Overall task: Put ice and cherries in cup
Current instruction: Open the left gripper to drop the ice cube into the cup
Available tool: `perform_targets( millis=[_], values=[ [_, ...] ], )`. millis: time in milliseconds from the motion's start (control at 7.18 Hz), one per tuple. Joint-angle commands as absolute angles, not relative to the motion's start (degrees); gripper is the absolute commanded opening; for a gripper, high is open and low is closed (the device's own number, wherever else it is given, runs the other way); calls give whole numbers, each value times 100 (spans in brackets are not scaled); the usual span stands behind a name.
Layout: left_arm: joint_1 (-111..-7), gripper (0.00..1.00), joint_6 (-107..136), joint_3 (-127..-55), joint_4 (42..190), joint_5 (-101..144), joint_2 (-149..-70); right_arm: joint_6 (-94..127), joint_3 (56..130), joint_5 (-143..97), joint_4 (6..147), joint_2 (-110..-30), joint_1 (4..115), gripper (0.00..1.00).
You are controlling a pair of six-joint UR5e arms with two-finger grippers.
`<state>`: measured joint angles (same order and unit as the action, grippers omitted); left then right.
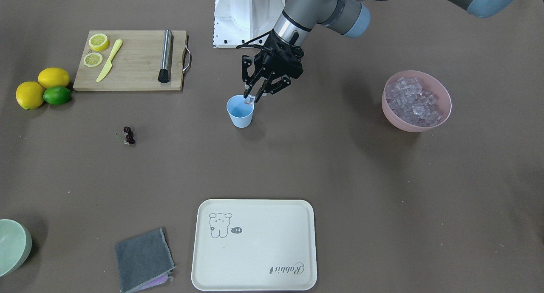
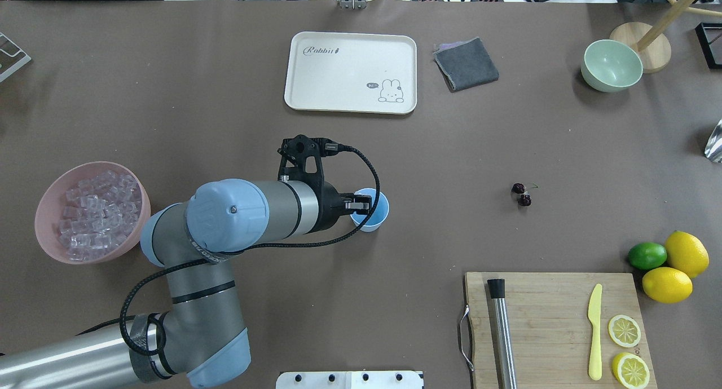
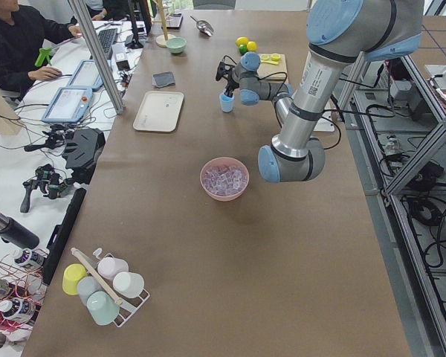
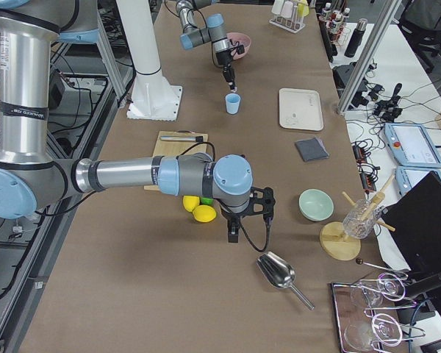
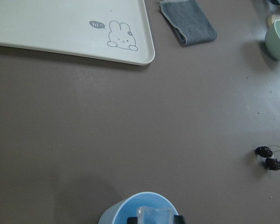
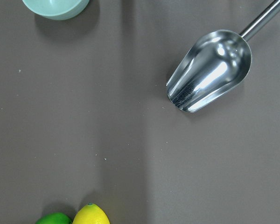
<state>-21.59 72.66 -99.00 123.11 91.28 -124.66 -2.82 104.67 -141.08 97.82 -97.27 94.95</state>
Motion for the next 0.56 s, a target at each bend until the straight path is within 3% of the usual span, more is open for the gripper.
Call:
perform_targets(
  millis=[0,418],
  values=[
    [-2004,0,7470,-9888,12287,9106,-12480,-281,10476,-14124,9782,-9729,9492,100],
    [-2065,0,7480,-9897,12252,9114,-12542,-281,10459,-14159,9791,-9729,9492,100]
  ],
)
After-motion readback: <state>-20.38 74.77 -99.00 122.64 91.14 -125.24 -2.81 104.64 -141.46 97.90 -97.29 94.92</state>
